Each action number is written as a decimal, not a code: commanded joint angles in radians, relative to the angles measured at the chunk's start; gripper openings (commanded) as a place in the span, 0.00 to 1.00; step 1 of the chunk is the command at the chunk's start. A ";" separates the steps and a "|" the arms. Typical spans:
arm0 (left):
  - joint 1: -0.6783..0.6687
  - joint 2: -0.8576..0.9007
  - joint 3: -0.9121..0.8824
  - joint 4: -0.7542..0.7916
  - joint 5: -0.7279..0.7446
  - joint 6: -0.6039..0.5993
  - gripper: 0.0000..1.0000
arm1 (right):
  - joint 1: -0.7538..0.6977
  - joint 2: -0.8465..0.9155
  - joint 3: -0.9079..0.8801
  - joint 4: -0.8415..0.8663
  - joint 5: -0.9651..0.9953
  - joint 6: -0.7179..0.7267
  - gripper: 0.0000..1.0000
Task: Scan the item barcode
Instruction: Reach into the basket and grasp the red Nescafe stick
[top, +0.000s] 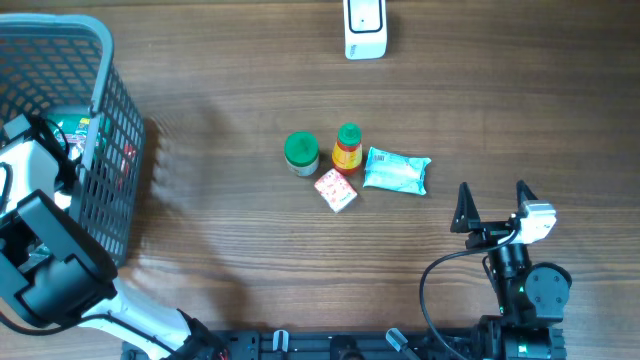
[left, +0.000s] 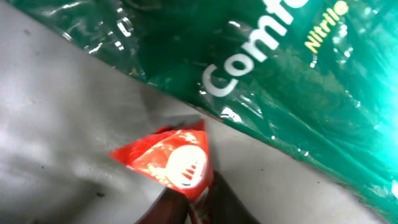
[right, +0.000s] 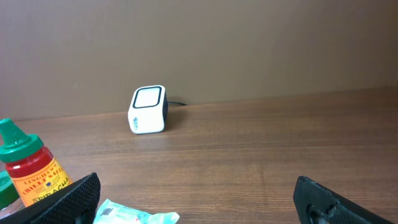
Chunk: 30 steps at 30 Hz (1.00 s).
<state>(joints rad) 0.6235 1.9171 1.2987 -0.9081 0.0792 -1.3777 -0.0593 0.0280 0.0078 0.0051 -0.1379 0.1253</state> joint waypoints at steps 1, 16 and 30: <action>-0.003 0.067 -0.025 0.000 -0.009 0.001 0.04 | 0.006 0.001 -0.002 0.003 -0.006 -0.018 1.00; -0.003 -0.154 0.094 -0.032 -0.089 0.039 0.04 | 0.006 0.001 -0.002 0.003 -0.006 -0.018 1.00; 0.001 -0.579 0.115 -0.021 -0.144 0.039 0.04 | 0.006 0.001 -0.002 0.003 -0.006 -0.018 1.00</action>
<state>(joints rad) 0.6235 1.4425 1.3991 -0.9360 -0.0406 -1.3479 -0.0593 0.0280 0.0078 0.0051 -0.1379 0.1253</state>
